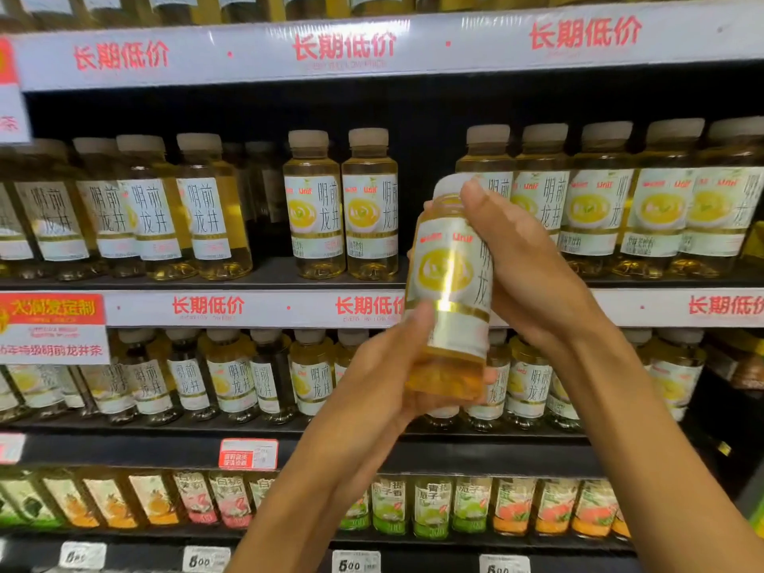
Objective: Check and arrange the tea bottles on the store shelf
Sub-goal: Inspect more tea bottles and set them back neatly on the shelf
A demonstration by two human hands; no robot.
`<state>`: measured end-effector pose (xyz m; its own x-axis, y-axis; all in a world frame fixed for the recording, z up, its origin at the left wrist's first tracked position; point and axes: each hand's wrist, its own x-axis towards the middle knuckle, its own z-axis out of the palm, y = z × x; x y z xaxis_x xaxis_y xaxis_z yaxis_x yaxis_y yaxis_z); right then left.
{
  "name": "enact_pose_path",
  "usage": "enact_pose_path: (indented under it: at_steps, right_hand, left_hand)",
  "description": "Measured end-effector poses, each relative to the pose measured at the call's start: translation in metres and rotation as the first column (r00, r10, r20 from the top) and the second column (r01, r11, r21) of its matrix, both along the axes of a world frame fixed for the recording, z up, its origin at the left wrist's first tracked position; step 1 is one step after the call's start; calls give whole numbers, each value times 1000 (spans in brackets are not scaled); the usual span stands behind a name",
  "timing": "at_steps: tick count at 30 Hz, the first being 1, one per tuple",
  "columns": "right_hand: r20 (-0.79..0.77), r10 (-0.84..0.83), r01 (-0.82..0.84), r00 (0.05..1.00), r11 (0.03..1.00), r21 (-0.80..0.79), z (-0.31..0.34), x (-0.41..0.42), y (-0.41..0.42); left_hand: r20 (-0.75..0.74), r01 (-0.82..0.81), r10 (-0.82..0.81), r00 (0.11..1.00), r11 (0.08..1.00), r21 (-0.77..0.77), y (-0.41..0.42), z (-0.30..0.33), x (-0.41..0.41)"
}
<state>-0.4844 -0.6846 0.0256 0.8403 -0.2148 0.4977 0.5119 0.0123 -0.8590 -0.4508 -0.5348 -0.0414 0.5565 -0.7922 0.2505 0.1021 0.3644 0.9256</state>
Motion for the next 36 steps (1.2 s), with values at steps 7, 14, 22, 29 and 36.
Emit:
enact_pose_path:
  at_steps: [7, 14, 22, 29, 36]
  right_hand:
    - [95, 23, -8, 995, 988, -154, -12, -11, -2]
    - [213, 145, -70, 966, 943, -325, -13, -22, -12]
    - [226, 149, -46, 963, 912, -407, -12, -24, -10]
    - [98, 121, -92, 988, 962, -258, -3, -16, -4]
    - [67, -59, 66, 996, 991, -115, -1, -6, 6]
  left_hand:
    - [358, -237, 256, 898, 967, -98, 2, 0, 8]
    - [518, -370, 395, 758, 916, -156, -11, -5, 33]
    - [466, -304, 349, 813, 937, -171, -15, -14, 34]
    - [312, -154, 168, 935, 986, -70, -13, -13, 20]
    - [357, -260, 251, 900, 965, -24, -20, -7, 6]
